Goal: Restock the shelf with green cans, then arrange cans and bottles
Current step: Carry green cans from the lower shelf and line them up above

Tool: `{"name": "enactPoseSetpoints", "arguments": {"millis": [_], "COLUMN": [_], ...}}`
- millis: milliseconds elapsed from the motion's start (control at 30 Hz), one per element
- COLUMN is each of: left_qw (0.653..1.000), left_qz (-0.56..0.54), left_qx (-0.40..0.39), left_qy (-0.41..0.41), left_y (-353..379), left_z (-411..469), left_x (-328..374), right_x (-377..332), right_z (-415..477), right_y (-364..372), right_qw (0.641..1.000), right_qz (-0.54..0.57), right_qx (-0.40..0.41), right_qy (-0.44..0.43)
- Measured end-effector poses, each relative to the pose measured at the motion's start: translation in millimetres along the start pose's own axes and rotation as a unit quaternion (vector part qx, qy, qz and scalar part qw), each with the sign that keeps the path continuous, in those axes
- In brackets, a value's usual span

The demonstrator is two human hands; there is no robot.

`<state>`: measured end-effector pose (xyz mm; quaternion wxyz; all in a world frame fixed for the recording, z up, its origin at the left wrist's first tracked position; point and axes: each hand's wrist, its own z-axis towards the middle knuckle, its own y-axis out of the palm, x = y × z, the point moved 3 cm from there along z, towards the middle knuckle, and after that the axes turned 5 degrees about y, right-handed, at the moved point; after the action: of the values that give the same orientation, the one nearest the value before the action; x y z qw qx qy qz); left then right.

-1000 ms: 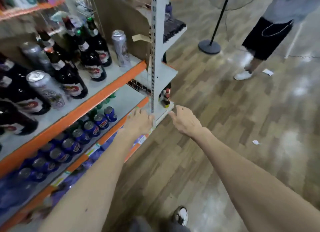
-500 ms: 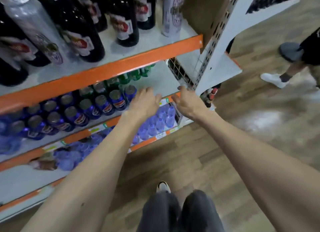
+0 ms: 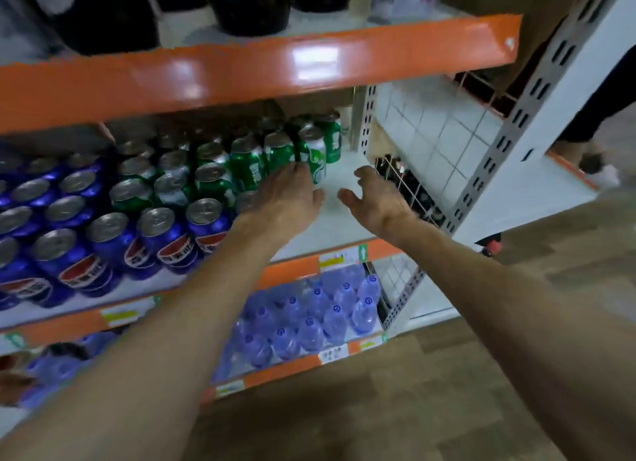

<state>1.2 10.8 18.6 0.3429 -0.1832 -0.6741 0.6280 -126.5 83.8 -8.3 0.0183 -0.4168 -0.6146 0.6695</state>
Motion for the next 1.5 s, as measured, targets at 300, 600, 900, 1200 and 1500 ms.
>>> {"name": "enactPoseSetpoints", "arguments": {"millis": [300, 600, 900, 1200, 1500], "left_qw": [0.993, 0.995, 0.992, 0.992, 0.989], "left_qz": [0.076, 0.046, 0.043, -0.013, -0.070], "left_qx": [0.093, 0.038, 0.072, 0.080, 0.126], "left_qy": [0.005, -0.085, -0.100, -0.095, -0.044], "left_y": [22.5, 29.0, 34.7, 35.2, 5.1], "left_z": [104.1, 138.7, 137.8, 128.5, 113.4], "left_x": [-36.7, -63.0, -66.2, -55.9, -24.1], "right_x": [-1.4, -2.0, -7.8, -16.3, 11.4], "right_z": [114.5, 166.9, 169.5, 171.9, 129.5], "right_y": [41.6, 73.2, 75.0, 73.2, 26.2], "right_qw": [0.991, 0.972, 0.966, 0.956, 0.954], "right_qz": [0.035, 0.151, 0.189, 0.234, 0.224], "right_qx": [0.093, 0.122, 0.119, 0.148, 0.170], "right_qy": [-0.093, -0.134, -0.130, -0.097, -0.104]}}
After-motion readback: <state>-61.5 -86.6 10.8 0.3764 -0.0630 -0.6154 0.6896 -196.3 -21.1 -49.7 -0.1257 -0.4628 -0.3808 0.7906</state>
